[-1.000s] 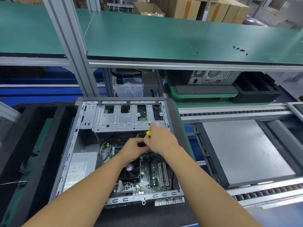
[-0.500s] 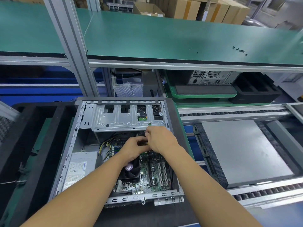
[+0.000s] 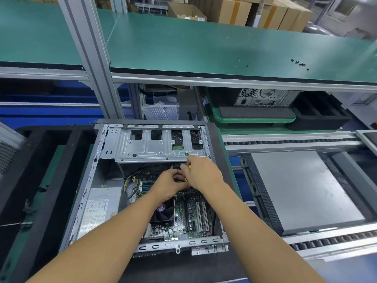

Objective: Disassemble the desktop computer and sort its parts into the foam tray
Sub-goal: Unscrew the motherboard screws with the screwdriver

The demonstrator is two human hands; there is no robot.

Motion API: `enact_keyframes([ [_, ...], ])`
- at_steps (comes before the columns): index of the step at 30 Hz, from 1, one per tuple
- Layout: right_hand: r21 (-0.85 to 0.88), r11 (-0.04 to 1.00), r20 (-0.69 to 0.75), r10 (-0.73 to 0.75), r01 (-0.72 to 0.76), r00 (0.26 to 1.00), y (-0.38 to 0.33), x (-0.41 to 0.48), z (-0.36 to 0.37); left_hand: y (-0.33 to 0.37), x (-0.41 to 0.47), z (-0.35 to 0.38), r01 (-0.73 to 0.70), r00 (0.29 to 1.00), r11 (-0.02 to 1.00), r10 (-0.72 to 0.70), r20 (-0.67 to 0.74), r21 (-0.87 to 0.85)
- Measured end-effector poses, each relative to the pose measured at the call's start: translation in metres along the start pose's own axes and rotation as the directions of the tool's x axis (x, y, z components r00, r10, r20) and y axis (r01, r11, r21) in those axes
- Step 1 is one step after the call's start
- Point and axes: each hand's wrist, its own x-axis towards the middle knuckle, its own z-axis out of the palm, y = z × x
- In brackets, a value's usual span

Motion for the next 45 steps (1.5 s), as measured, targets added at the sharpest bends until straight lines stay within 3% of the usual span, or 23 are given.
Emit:
enact_keyframes([
  [3, -0.016, 0.999, 0.057, -0.031, 0.032, 0.998, -0.002, 0.0, -0.003, 0.002, -0.003, -0.005, -0.038, 0.999, 0.999, 0.038, 0.02, -0.032],
  [9, 0.078, 0.997, 0.181, -0.007, -0.008, 0.983, -0.007, 0.004, -0.004, 0.001, 0.0, -0.002, -0.014, 1.0, 0.996, 0.015, -0.003, 0.089],
  [14, 0.029, 0.998, 0.026, 0.053, -0.054, 0.998, -0.003, 0.004, -0.001, 0.001, 0.002, 0.002, -0.005, 0.997, 0.995, 0.012, -0.07, 0.098],
  [18, 0.002, 1.0, 0.025, 0.006, -0.006, 1.0, -0.005, 0.003, -0.001, 0.002, -0.001, -0.001, -0.013, 0.999, 0.994, 0.017, -0.036, 0.109],
  [21, 0.028, 0.999, 0.072, -0.035, 0.033, 0.997, -0.004, 0.003, -0.005, -0.001, -0.002, -0.006, -0.034, 0.998, 0.957, 0.05, -0.048, 0.289],
  [24, 0.056, 0.997, 0.089, -0.049, 0.044, 0.995, 0.001, 0.002, -0.006, -0.004, -0.004, -0.003, -0.086, 0.992, 0.833, 0.123, -0.033, 0.546],
  [28, 0.088, 0.996, 0.073, -0.041, 0.035, 0.996, 0.005, 0.0, -0.007, -0.006, -0.004, 0.005, -0.096, 0.994, 0.721, 0.099, 0.035, 0.686],
  [35, 0.119, 0.993, 0.044, -0.034, 0.029, 0.998, 0.007, -0.001, -0.012, -0.005, -0.001, 0.006, -0.05, 0.999, 0.671, 0.023, 0.046, 0.74],
  [45, 0.184, 0.981, -0.052, -0.051, 0.06, 0.997, 0.004, -0.003, -0.022, -0.007, -0.001, 0.004, -0.112, 0.993, 0.684, 0.05, 0.107, 0.721],
])
